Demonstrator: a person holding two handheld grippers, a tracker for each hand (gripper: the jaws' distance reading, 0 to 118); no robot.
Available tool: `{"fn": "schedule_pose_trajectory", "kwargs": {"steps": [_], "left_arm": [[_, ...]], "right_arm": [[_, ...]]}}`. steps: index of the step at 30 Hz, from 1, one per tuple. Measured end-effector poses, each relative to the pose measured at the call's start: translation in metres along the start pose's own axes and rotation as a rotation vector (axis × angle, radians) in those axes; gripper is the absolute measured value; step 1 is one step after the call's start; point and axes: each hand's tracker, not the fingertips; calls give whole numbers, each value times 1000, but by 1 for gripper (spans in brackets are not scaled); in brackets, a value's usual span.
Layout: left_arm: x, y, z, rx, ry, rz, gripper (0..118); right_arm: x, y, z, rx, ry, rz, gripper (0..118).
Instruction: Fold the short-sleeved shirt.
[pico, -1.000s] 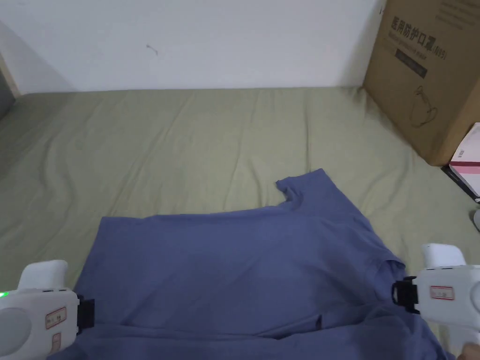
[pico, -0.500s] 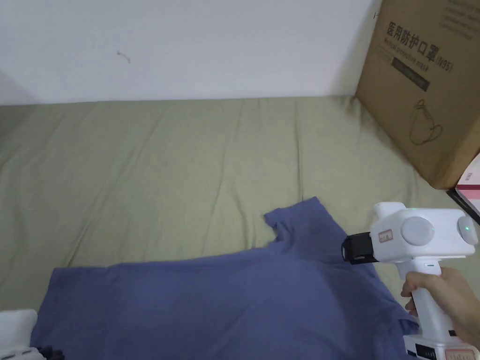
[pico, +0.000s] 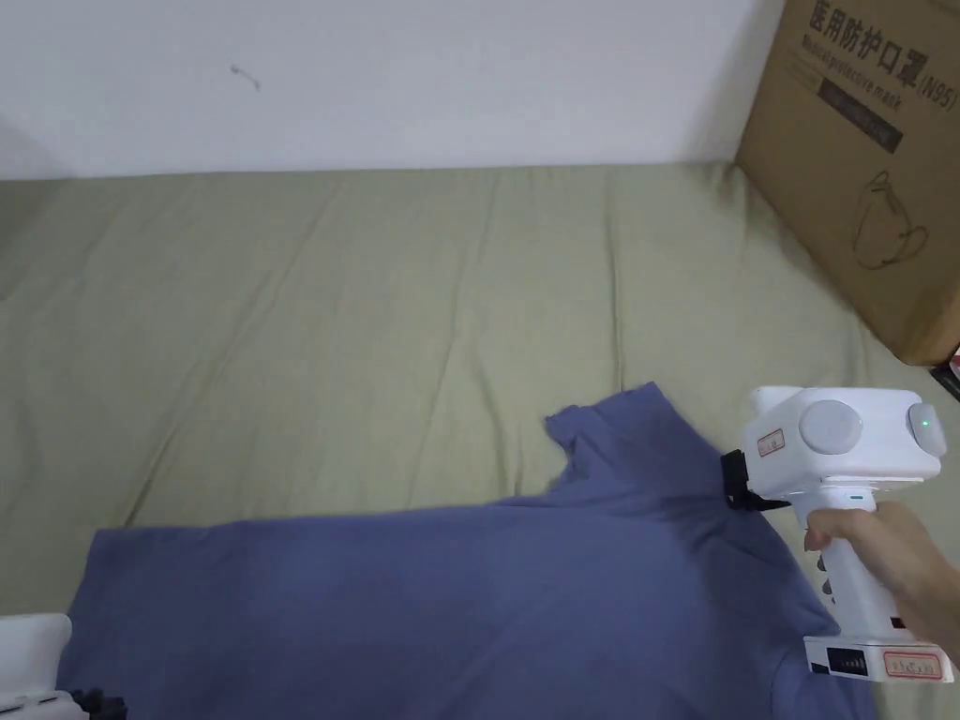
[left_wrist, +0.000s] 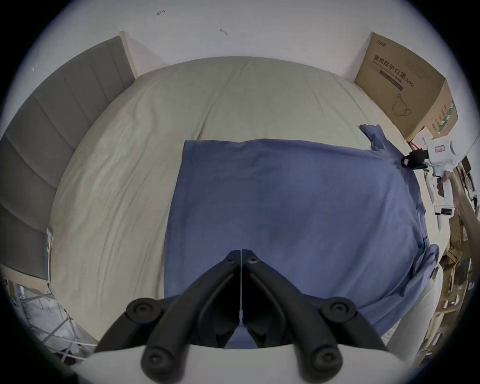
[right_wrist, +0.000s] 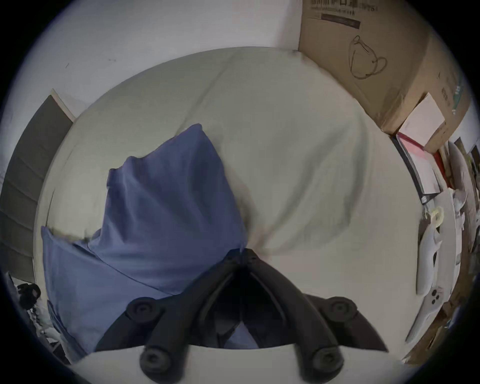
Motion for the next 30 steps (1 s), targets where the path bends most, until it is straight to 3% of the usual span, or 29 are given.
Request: {"fn": "schedule_pose_trajectory", "kwargs": {"steps": [6, 8, 9, 10, 11, 12, 13, 14, 19, 22, 25, 26, 27, 30], "left_arm": [[-10, 9, -2, 6, 23, 8, 0], [-24, 21, -9, 44, 23, 36, 1], [-32, 33, -14, 57, 15, 69, 13], [-40, 45, -20, 49, -1, 89, 36], [-47, 57, -27, 48, -9, 135, 63], [-53, 70, -36, 41, 12, 152, 99], [-57, 84, -47, 36, 19, 131, 111], [-62, 95, -56, 40, 27, 129, 112], [-67, 148, -108, -14, 90, 131, 103], [-60, 156, -138, -112, 102, 99, 76], [-57, 146, -156, -148, 88, 86, 68], [-58, 146, -152, -122, 90, 91, 54], [-66, 150, -151, -135, 82, 128, 3], [-70, 154, -123, -88, 47, 131, 1]], "right_arm": [[-4, 3, 15, 27, 29, -2, 0], [-9, 5, 20, 39, 15, 31, 0], [-10, 5, 19, 41, 11, 39, 0], [-10, 6, 20, 38, 13, 42, 0], [-10, 7, 20, 36, 13, 43, 0], [-10, 6, 20, 35, 13, 46, 0], [-9, 6, 19, 37, 11, 49, 0], [-9, 7, 18, 33, 12, 47, 0], [-5, 7, 13, 19, 14, 37, 0], [-9, 6, 13, 21, 9, 39, 0], [-9, 5, 12, 22, 4, 38, 0], [-9, 5, 12, 20, 4, 36, 0], [-9, 3, 14, 18, 5, 32, 0], [-10, 0, 27, 33, 17, 19, 0]]}}
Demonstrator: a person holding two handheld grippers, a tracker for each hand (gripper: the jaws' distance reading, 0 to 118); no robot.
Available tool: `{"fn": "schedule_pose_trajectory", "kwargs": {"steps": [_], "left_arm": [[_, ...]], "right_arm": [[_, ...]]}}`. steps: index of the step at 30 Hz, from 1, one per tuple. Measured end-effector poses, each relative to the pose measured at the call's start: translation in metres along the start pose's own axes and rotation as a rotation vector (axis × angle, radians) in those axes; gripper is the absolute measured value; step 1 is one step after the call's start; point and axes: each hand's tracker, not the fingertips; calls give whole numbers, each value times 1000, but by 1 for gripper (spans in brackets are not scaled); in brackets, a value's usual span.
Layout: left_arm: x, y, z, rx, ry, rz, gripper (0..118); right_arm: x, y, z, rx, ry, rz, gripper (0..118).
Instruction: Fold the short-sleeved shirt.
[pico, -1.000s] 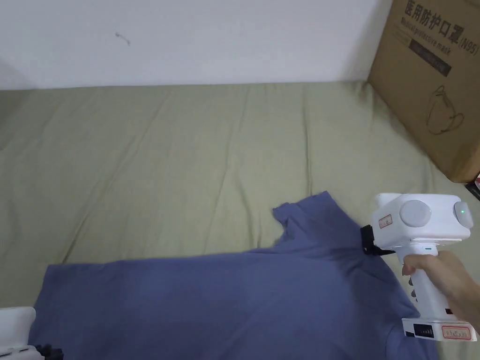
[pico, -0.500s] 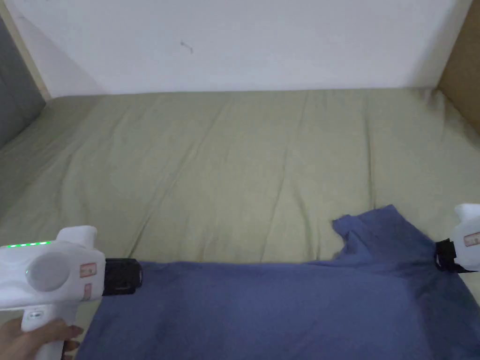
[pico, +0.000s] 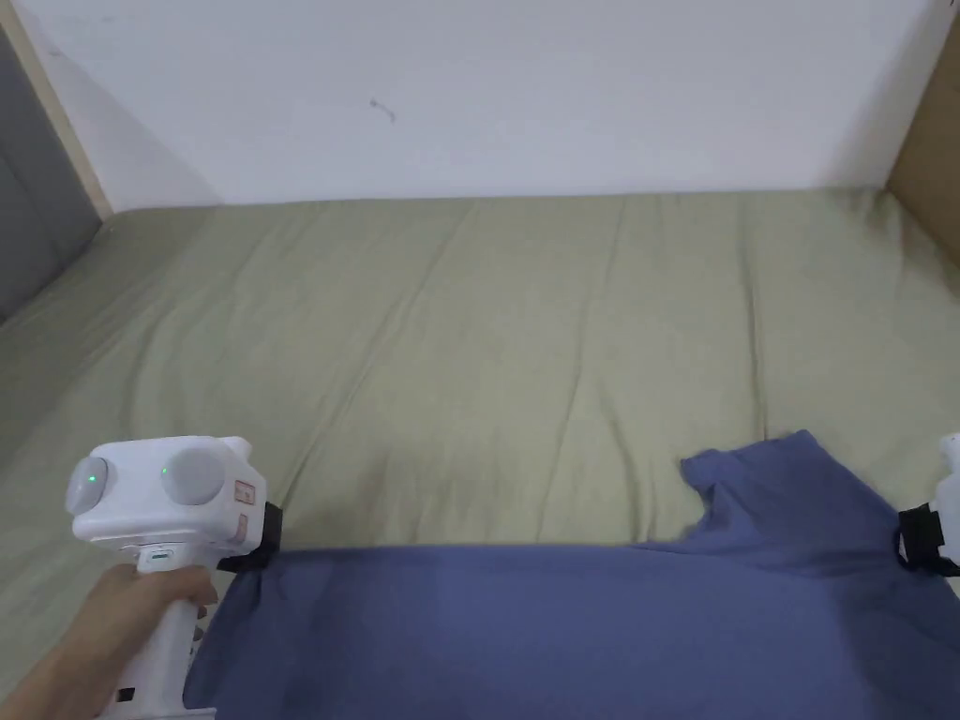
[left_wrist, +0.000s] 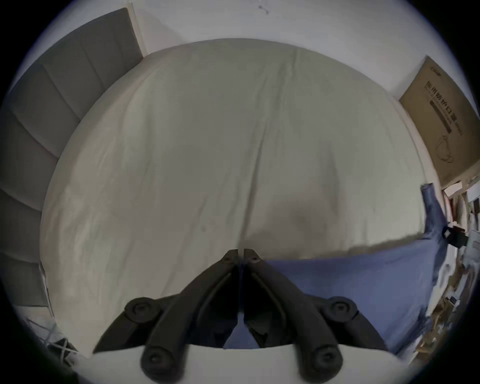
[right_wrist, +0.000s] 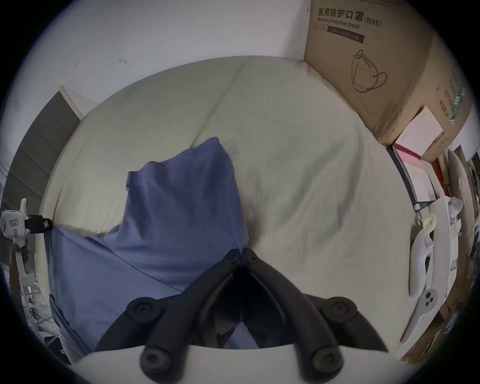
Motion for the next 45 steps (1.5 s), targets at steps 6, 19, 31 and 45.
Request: {"fn": "schedule_pose_trajectory", "kwargs": {"steps": [6, 19, 31, 45], "left_arm": [[5, -29, 65, 69, -41, -14, 1], [-38, -182, 196, 201, -103, -80, 1], [-63, -287, 141, -10, -103, 98, 46], [-46, -282, 194, 209, -55, 13, 0]], "right_arm": [[2, -10, 56, 57, 13, -11, 0], [9, -183, 201, 162, 4, -12, 0], [10, -322, 162, 9, -86, -122, 49], [-122, -251, 210, 362, 81, 50, 2]]}}
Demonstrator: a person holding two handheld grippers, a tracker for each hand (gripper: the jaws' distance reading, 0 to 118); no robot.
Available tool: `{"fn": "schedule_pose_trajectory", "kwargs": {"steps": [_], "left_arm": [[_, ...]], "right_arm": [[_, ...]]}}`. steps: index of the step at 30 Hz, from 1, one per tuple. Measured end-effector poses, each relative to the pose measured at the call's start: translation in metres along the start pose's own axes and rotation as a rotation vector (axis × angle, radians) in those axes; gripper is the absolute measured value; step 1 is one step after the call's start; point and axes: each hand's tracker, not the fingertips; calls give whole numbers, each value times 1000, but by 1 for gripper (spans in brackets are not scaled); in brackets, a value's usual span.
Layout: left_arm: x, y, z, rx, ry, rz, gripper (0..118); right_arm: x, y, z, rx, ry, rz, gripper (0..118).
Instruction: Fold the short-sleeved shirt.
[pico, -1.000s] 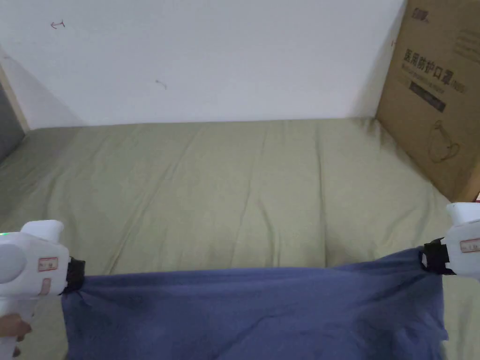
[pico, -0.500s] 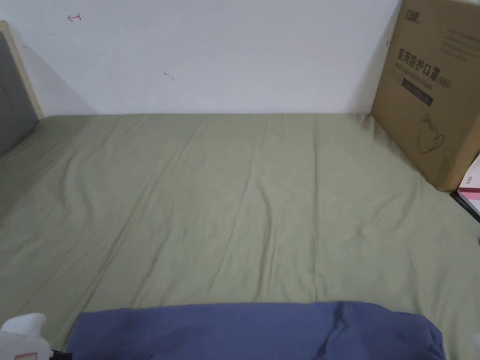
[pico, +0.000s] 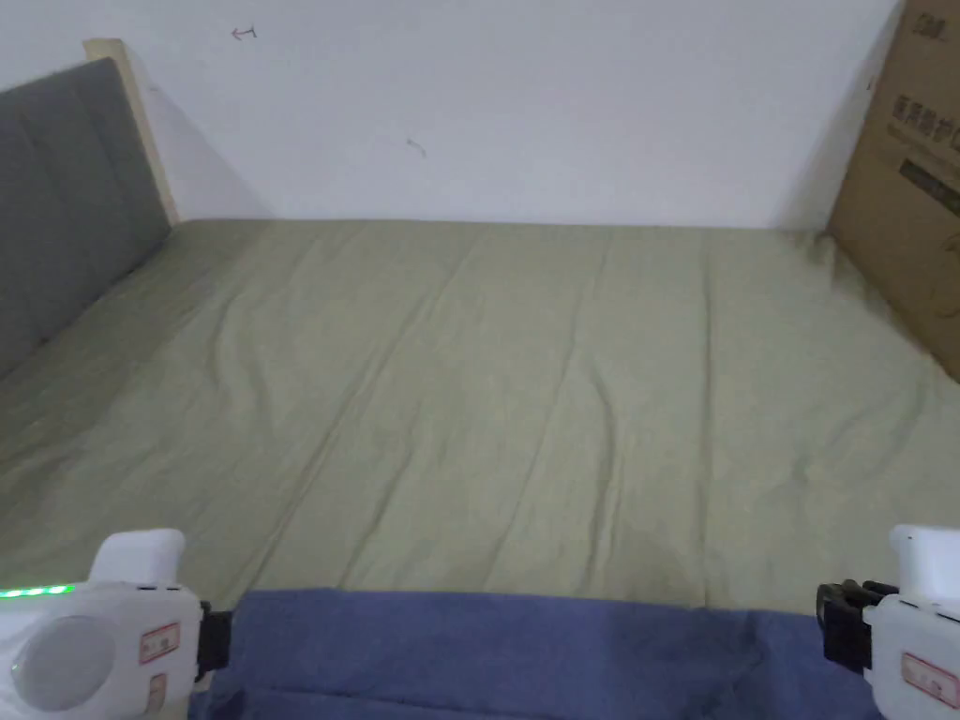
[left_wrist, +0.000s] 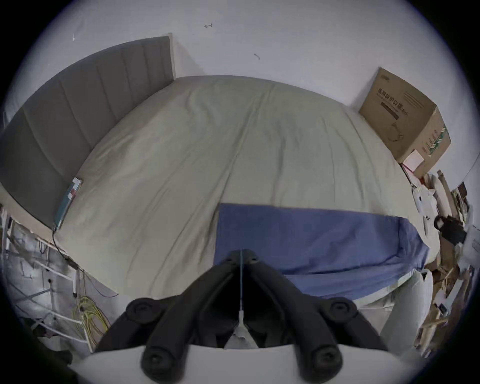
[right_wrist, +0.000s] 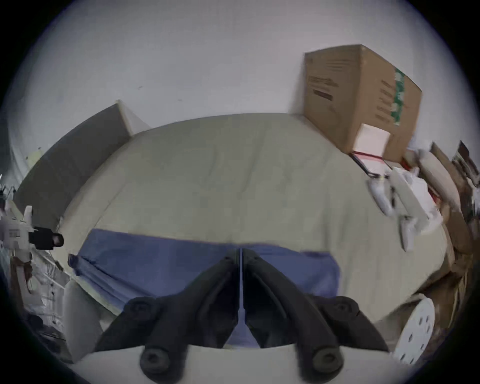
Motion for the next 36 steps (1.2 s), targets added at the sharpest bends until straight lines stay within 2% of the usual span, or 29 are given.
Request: {"fn": "schedule_pose_trajectory", "kwargs": {"steps": [2, 4, 5, 6, 8, 9, 10, 13, 18, 19, 20, 21, 22, 23, 24, 25, 27, 29, 33, 34, 36], "left_arm": [[-14, -9, -7, -16, -31, 44, 0], [-25, -21, -12, -27, -120, 164, 2], [-34, -25, -15, -19, -157, 203, 8], [-45, -29, -20, -42, -171, 254, 31], [-53, -30, -30, -120, -135, 307, 95], [-59, -33, -36, -143, -128, 329, 113], [-64, -35, -41, -133, -134, 316, 114], [-70, -40, -49, -117, -211, 374, 113], [-83, -51, -90, -220, -387, 585, 107], [-81, -53, -87, -213, -373, 603, 107], [-81, -52, -86, -156, -363, 560, 107], [-80, -52, -85, -151, -393, 551, 99], [-78, -52, -81, -140, -402, 554, 76], [-78, -52, -78, -141, -317, 574, 38], [-79, -56, -83, -145, -372, 574, 8], [-78, -62, -86, -155, -492, 663, 8], [-74, -69, -91, -235, -488, 706, 8], [-84, -62, -89, -186, -466, 683, 8], [-79, -42, -71, -168, -420, 630, 8], [-70, -36, -64, -164, -398, 585, 8], [-52, -22, -50, -125, -340, 496, 8]], "right_arm": [[-29, -5, -18, -26, -26, 82, 2], [-53, -7, -30, -62, 50, 71, 2], [-62, -9, -35, -81, 80, 63, 2], [-67, -13, -46, -108, 101, 70, 2], [-81, -19, -56, -148, 119, 131, 2], [-86, -21, -59, -157, 117, 166, 2], [-94, -25, -61, -172, 124, 197, 2], [-102, -31, -67, -202, 122, 232, 2], [-110, -29, -68, -278, 133, 157, 2], [-109, -29, -67, -283, 128, 151, 2], [-109, -28, -65, -283, 119, 151, 2], [-108, -28, -63, -281, 107, 146, 2], [-99, -30, -77, -287, 97, 144, 2], [-96, -30, -82, -297, 92, 145, 2], [-93, -31, -84, -304, 88, 141, 2], [-90, -32, -87, -307, 87, 133, 2], [-90, -31, -88, -320, 83, 123, 2], [-96, -30, -83, -312, 92, 104, 2], [-81, -37, -87, -309, 91, 70, 2], [-59, -38, -75, -305, 88, 54, 2], [-47, -38, -68, -288, 88, 12, 2]]}}
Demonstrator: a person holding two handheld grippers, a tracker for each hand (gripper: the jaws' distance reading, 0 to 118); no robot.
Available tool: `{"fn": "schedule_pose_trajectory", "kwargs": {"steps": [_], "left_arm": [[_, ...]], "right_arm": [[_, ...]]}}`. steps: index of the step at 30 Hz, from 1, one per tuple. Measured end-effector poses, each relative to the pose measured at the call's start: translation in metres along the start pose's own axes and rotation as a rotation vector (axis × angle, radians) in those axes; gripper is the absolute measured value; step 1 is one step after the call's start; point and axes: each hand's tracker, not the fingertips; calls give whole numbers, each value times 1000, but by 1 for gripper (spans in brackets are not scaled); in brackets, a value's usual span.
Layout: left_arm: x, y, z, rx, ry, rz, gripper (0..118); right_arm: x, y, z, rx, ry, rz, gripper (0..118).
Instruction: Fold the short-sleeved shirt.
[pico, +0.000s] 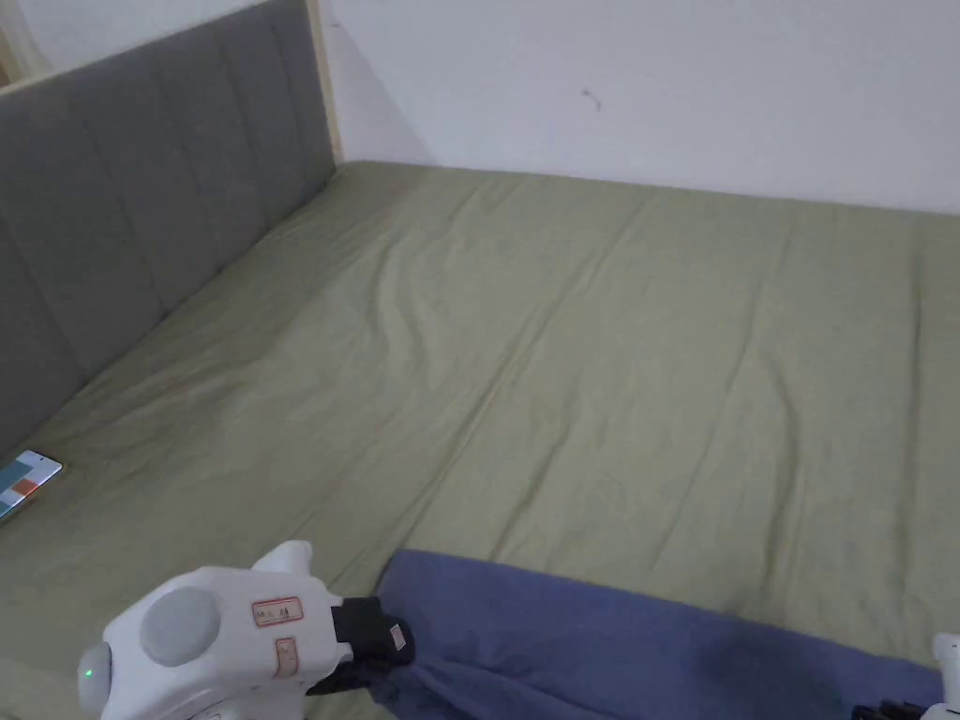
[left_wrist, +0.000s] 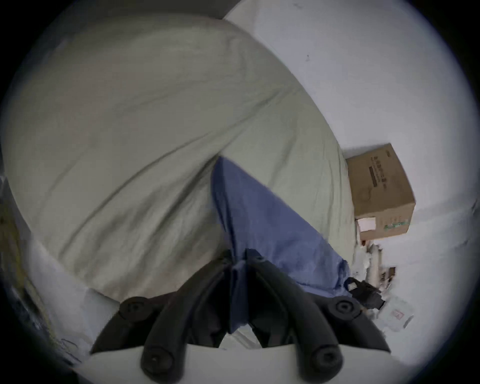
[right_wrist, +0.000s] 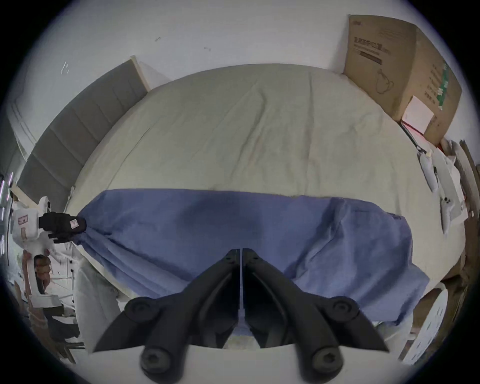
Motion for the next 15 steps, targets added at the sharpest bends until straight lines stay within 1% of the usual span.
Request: {"fn": "schedule_pose_trajectory", "kwargs": {"steps": [1, 2, 4, 5, 8, 10, 13, 15], "left_arm": [[17, 0, 3, 12, 5, -47, 8], [31, 0, 6, 22, 10, -86, 8], [66, -1, 14, 38, -51, -134, 8], [83, -2, 15, 36, -67, -187, 8], [148, -15, 14, 53, -55, -378, 8], [193, -32, 5, 47, -52, -515, 8], [246, -69, -21, -31, -109, -700, 8], [274, -98, -47, -106, -111, -797, 8]], "right_arm": [[8, -2, 5, 5, 8, -13, 2], [6, 1, 13, 9, 12, -21, 2], [15, -1, 24, 14, 5, -36, 2], [19, -3, 27, 17, 3, -42, 2], [29, -11, 44, 41, -2, -97, 2], [46, -17, 51, 56, -12, -151, 2], [69, -26, 61, 72, -18, -217, 2], [88, -32, 62, 72, -29, -246, 2]]}}
